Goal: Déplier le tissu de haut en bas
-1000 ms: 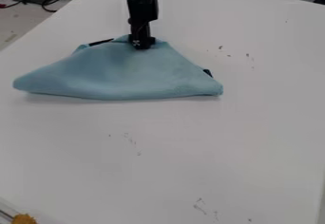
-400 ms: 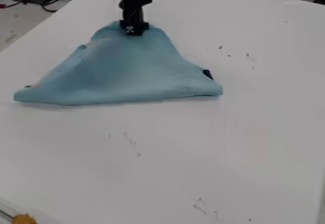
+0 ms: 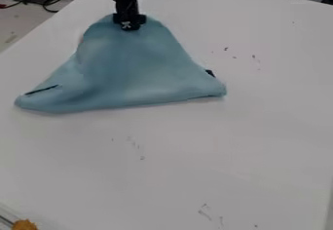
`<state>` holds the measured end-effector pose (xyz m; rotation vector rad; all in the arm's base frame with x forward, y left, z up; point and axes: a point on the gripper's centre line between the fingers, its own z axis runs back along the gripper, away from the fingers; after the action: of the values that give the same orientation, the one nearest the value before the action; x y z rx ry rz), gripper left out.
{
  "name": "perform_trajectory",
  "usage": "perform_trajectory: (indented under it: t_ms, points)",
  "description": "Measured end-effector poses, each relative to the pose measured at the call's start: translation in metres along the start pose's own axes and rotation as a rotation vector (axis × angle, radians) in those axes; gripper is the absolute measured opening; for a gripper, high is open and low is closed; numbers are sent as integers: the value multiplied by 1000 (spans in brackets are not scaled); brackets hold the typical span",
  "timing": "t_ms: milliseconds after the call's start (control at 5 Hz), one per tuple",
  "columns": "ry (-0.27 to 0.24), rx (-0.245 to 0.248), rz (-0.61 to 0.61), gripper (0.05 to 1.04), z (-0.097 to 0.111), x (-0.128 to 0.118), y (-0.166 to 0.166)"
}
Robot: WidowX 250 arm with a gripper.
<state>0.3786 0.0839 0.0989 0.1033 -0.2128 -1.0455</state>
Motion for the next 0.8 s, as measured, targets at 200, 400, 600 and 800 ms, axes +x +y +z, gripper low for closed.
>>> perform_trajectory:
  t_ms: [200,400,600,800]
  points:
    - [10,-28,27,86,14,2,-26]
    - [-7,-27,73,86,28,4,-55]
    - [-24,-39,100,86,31,15,-86]
    - [-29,-59,131,86,27,27,-108]
